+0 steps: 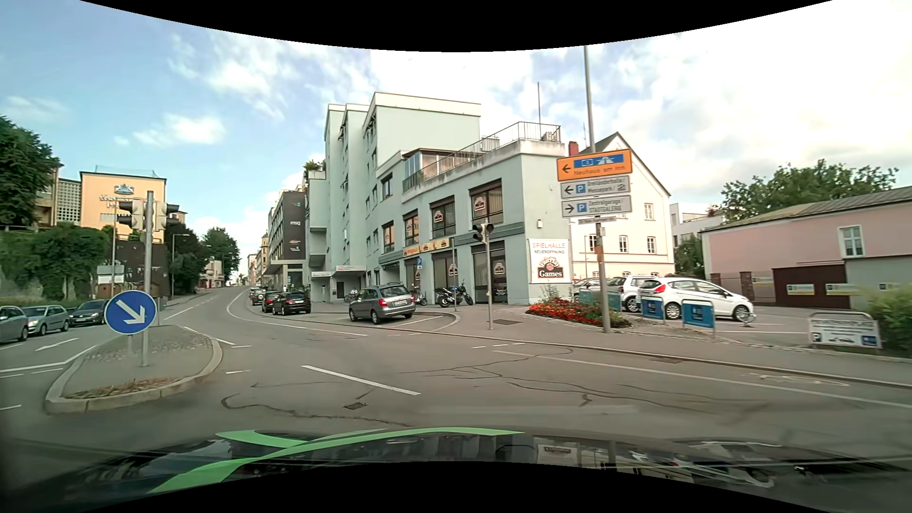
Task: Follow the waypoints while adhering to traffic rules and regulations
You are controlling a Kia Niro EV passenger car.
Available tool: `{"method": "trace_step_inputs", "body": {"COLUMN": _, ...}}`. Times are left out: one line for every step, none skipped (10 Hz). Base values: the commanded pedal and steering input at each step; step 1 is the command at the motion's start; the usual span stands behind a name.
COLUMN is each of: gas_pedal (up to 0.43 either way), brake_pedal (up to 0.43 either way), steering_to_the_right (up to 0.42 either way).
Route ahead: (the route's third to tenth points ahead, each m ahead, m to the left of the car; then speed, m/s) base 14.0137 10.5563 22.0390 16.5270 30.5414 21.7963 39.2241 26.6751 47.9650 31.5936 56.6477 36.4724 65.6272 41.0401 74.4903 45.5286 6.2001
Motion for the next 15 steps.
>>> {"method": "trace_step_inputs", "body": {"gas_pedal": 0.228, "brake_pedal": 0.000, "steering_to_the_right": -0.246}}
{"method": "trace_step_inputs", "body": {"gas_pedal": 0.228, "brake_pedal": 0.000, "steering_to_the_right": -0.234}}
{"method": "trace_step_inputs", "body": {"gas_pedal": 0.228, "brake_pedal": 0.000, "steering_to_the_right": -0.226}}
{"method": "trace_step_inputs", "body": {"gas_pedal": 0.228, "brake_pedal": 0.000, "steering_to_the_right": -0.226}}
{"method": "trace_step_inputs", "body": {"gas_pedal": 0.228, "brake_pedal": 0.000, "steering_to_the_right": -0.226}}
{"method": "trace_step_inputs", "body": {"gas_pedal": 0.228, "brake_pedal": 0.000, "steering_to_the_right": -0.225}}
{"method": "trace_step_inputs", "body": {"gas_pedal": 0.228, "brake_pedal": 0.000, "steering_to_the_right": -0.222}}
{"method": "trace_step_inputs", "body": {"gas_pedal": 0.220, "brake_pedal": 0.000, "steering_to_the_right": -0.217}}
{"method": "trace_step_inputs", "body": {"gas_pedal": 0.220, "brake_pedal": 0.000, "steering_to_the_right": -0.214}}
{"method": "trace_step_inputs", "body": {"gas_pedal": 0.220, "brake_pedal": 0.000, "steering_to_the_right": -0.214}}
{"method": "trace_step_inputs", "body": {"gas_pedal": 0.220, "brake_pedal": 0.000, "steering_to_the_right": -0.214}}
{"method": "trace_step_inputs", "body": {"gas_pedal": 0.220, "brake_pedal": 0.000, "steering_to_the_right": -0.214}}
{"method": "trace_step_inputs", "body": {"gas_pedal": 0.228, "brake_pedal": 0.000, "steering_to_the_right": -0.214}}
{"method": "trace_step_inputs", "body": {"gas_pedal": 0.240, "brake_pedal": 0.000, "steering_to_the_right": -0.212}}
{"method": "trace_step_inputs", "body": {"gas_pedal": 0.240, "brake_pedal": 0.000, "steering_to_the_right": -0.204}}
